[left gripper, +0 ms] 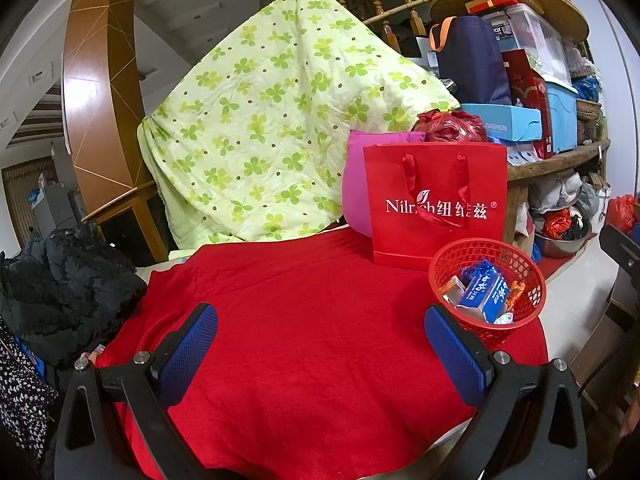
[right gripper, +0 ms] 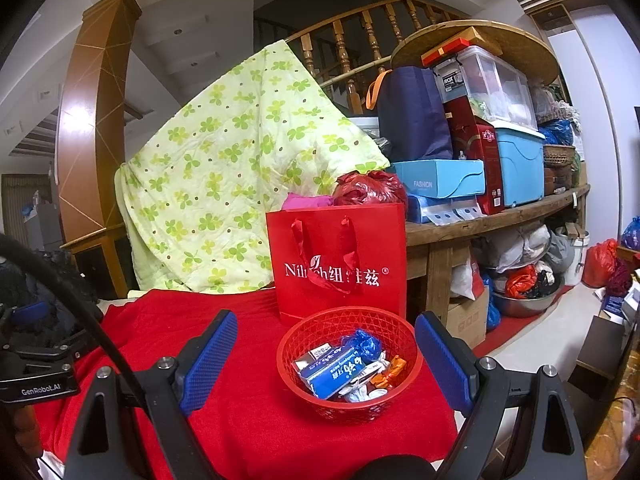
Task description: Collect trash
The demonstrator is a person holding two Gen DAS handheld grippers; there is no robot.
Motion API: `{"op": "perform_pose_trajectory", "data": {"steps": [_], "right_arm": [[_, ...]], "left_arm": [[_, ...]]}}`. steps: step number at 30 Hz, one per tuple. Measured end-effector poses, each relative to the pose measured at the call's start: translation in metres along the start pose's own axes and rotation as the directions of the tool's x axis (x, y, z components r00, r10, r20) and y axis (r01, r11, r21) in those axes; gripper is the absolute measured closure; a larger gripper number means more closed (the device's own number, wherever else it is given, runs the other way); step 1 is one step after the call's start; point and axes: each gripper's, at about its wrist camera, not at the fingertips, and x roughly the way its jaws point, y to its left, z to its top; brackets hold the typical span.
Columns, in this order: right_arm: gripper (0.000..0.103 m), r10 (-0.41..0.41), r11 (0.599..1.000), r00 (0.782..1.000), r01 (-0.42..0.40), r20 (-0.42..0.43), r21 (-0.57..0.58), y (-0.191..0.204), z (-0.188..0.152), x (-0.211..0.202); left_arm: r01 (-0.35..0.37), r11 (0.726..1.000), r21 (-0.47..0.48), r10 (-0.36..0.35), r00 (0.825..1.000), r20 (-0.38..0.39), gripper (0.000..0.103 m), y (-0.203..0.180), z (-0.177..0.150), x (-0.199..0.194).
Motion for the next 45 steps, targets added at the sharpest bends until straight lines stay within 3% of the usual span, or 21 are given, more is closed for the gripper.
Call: {"op": "perform_pose_trajectory", "data": {"steps": [18, 45], "right_arm": [[0.011, -0.008, 1.0, 1.0, 0.008, 0.018, 0.002, 0.001, 0.007, -0.012], [0.011, -0.006, 1.0, 1.0, 0.006, -0.029, -0.015, 0.0, -0.002, -0.001]], "left_arm": [[0.002, 1.0, 0.014, -0.002, 1.0, 0.025, 0.0, 0.004, 0.006, -0.011], [0.014, 0.999, 0.029, -0.014, 1.0, 0.006, 0.0, 0.005, 0.0, -0.004]]}}
